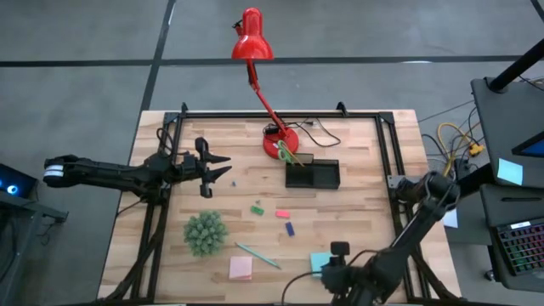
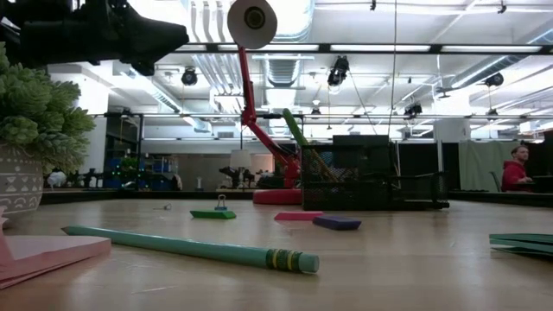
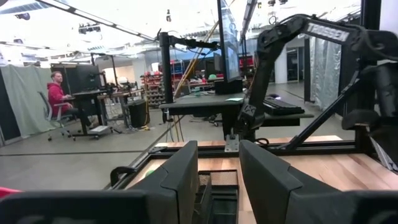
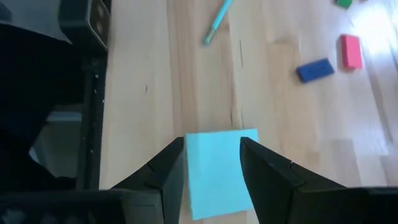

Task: Pick and place office supplies into organizer
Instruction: Put the top blue sticky note into the right compartment of the desk organizer

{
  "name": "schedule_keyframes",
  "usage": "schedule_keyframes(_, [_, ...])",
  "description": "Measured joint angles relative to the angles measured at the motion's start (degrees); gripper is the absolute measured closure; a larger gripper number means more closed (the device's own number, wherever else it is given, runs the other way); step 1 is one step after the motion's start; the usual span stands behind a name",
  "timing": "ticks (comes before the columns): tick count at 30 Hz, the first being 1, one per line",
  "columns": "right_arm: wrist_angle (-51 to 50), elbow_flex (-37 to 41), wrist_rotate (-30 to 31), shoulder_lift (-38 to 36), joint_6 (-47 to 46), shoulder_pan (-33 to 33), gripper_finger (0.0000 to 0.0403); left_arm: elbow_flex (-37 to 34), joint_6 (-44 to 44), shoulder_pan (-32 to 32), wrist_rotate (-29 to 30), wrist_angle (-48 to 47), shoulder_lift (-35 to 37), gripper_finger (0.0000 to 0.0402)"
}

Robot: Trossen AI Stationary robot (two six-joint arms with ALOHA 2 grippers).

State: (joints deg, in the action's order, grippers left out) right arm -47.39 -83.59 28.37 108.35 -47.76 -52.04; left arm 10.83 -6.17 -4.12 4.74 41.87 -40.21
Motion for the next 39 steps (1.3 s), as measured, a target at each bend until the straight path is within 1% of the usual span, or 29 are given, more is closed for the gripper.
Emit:
schedule_keyframes(7, [-5.08, -7.36, -0.32, 7.86, -0.59, -0.58, 0.0259, 0.0, 0.3, 0.02, 0.01, -0.72, 0.01, 0.0294])
schedule_keyframes(14, [-10.27, -9.54, -2.12, 12.43, -5.88, -0.58, 0.0259, 0.0, 1.41, 0.0, 0.0, -1.44, -0.01, 0.0294])
schedule_keyframes(20, [-11.24, -9.6, -5.19, 13.93, -7.73, -0.6, 0.0259, 0.0, 1.38, 0.02, 0.0, -1.82, -0.01, 0.0294])
schedule_keyframes(29, [-11.45, -8.54, -5.28, 14.12, -7.72, -0.6, 0.0259, 0.0, 1.38, 0.02, 0.0, -1.81, -0.01, 0.0294])
schedule_keyframes(39, [-11.81, -8.53, -4.7, 16.39, -5.74, -0.58, 0.0259, 0.0, 1.4, 0.02, 0.0, -2.1, -0.01, 0.0294])
